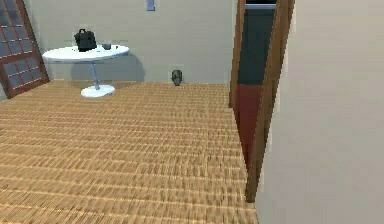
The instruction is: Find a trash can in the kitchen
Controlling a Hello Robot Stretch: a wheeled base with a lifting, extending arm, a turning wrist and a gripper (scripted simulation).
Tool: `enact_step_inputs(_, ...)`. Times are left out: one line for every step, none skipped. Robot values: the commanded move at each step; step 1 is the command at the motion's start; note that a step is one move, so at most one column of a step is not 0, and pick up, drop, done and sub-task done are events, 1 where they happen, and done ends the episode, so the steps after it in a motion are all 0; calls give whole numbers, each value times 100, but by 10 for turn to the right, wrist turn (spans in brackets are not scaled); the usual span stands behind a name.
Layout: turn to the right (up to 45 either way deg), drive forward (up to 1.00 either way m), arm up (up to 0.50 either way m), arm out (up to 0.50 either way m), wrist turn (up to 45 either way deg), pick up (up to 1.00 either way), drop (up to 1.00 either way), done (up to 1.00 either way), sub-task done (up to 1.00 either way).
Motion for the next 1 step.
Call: enact_step_inputs(0,100,0,0,0,0,0,0,0)
